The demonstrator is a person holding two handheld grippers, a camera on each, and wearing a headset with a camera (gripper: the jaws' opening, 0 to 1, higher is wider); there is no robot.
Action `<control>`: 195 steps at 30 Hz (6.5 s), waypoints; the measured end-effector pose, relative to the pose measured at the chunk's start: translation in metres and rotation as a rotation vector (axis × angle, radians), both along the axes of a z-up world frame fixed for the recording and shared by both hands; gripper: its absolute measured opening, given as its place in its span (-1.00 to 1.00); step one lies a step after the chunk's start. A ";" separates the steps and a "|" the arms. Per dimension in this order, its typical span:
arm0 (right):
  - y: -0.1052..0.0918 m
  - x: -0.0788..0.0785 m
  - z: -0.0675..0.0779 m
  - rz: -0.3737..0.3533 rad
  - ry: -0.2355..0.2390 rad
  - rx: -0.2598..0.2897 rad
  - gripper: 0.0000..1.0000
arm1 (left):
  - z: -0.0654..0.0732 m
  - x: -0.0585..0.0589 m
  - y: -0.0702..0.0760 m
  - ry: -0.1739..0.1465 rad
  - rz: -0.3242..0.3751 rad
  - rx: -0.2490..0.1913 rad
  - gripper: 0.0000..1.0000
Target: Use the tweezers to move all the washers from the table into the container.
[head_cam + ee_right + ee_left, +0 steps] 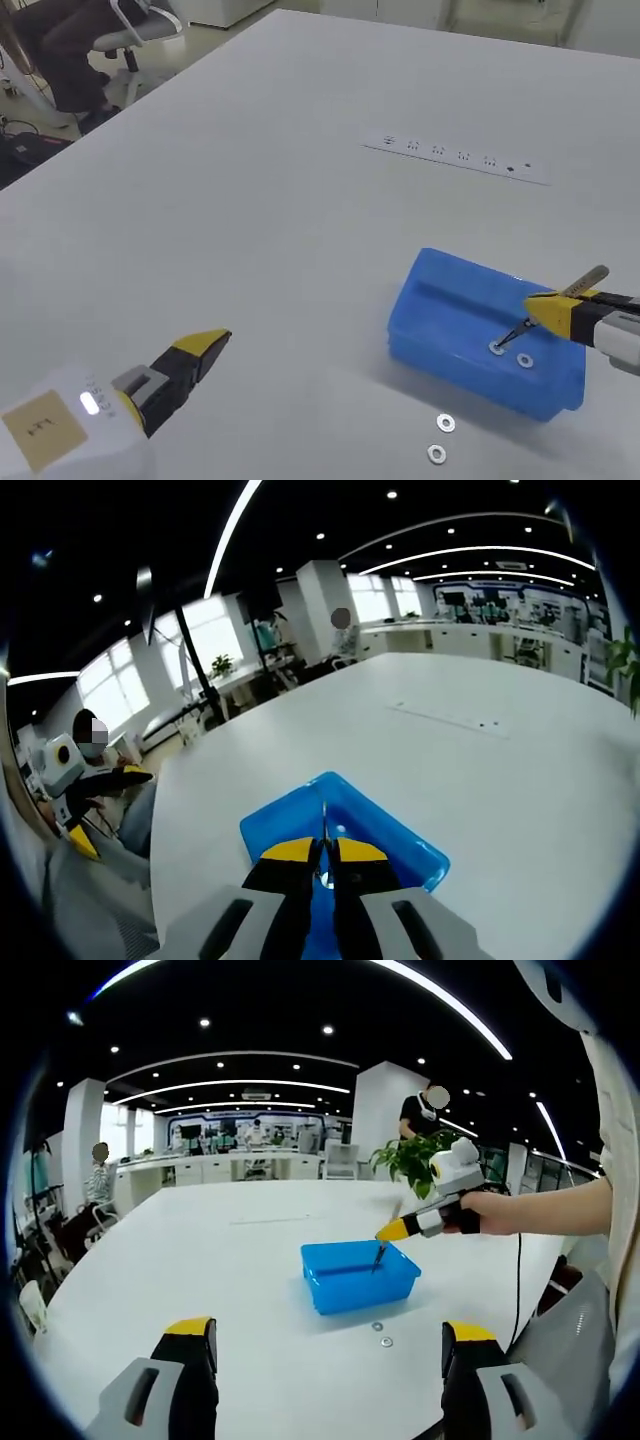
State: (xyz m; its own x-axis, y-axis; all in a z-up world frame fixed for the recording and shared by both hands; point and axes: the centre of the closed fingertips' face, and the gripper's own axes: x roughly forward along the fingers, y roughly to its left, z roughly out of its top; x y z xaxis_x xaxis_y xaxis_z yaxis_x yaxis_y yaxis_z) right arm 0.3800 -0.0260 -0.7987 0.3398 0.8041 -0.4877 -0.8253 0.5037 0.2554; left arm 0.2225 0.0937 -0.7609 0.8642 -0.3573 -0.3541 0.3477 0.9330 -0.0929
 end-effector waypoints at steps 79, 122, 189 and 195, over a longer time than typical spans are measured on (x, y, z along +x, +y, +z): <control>0.010 -0.010 0.046 -0.064 0.023 0.182 -0.93 | -0.002 0.003 0.004 -0.047 0.015 0.008 0.79; 0.021 -0.092 -0.009 0.039 0.221 0.128 -0.93 | -0.004 0.002 0.003 -0.041 0.010 0.019 0.75; 0.055 -0.127 0.014 0.467 -0.389 -0.219 -0.95 | -0.008 0.000 0.004 -0.025 -0.001 0.050 0.69; 0.056 -0.114 0.027 0.426 -0.381 -0.178 -0.95 | -0.008 0.000 0.004 -0.024 0.000 0.053 0.68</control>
State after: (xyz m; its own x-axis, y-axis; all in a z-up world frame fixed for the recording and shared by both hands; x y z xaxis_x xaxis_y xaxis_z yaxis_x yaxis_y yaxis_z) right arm 0.2656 0.0301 -0.7721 0.1829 0.8254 -0.5341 -0.9808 0.1162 -0.1564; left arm 0.2226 0.0977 -0.7691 0.8726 -0.3386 -0.3520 0.3494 0.9363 -0.0347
